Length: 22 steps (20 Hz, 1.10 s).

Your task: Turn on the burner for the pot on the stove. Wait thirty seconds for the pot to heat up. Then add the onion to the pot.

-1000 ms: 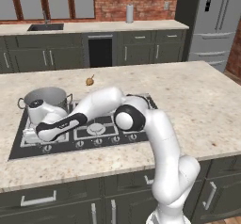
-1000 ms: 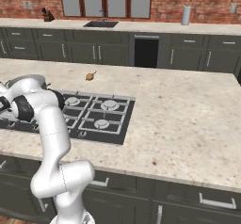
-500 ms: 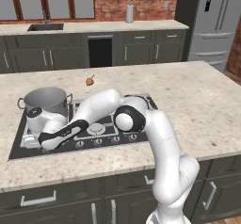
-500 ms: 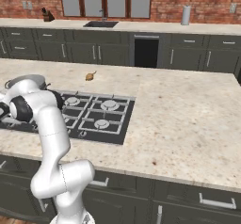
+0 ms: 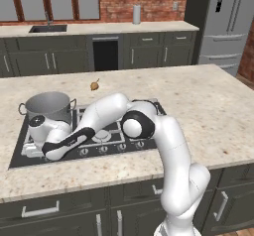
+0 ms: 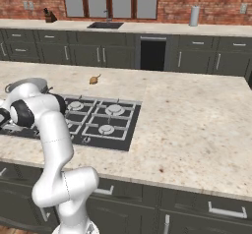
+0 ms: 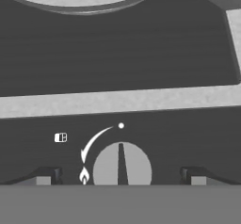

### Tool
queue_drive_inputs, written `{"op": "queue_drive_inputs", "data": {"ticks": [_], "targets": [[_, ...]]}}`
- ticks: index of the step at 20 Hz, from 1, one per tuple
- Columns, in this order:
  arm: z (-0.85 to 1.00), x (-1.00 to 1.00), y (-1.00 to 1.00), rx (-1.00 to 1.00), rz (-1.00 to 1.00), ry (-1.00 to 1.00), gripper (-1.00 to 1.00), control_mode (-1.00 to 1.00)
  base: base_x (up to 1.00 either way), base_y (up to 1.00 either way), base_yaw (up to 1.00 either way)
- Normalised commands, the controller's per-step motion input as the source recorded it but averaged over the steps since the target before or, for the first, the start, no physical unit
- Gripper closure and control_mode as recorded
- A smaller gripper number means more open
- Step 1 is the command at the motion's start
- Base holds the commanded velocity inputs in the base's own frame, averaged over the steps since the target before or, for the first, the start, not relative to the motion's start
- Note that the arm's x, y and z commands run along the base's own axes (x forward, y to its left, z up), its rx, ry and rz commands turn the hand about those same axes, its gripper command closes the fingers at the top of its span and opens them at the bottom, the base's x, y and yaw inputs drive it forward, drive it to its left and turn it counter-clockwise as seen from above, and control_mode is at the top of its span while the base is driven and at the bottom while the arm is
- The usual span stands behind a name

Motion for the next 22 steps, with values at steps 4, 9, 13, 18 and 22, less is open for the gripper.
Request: {"op": "queue_drive_inputs", "data": {"ticks": [4,9,13,18,22], "targets": [[-0.17,0.0,0.0,0.0,0.0,0.0,-1.0,-1.0,0.0,0.0,0.0],[0.0,0.0,0.0,0.0,0.0,0.0,1.0,-1.0,0.0,0.0,0.0],[0.0,0.0,0.0,0.0,0.0,0.0,1.0,-1.0,0.0,0.0,0.0],[0.0,0.0,0.0,0.0,0.0,0.0,1.0,-1.0,0.0,0.0,0.0],[0.0,0.0,0.0,0.0,0.0,0.0,1.0,-1.0,0.0,0.0,0.0]]}}
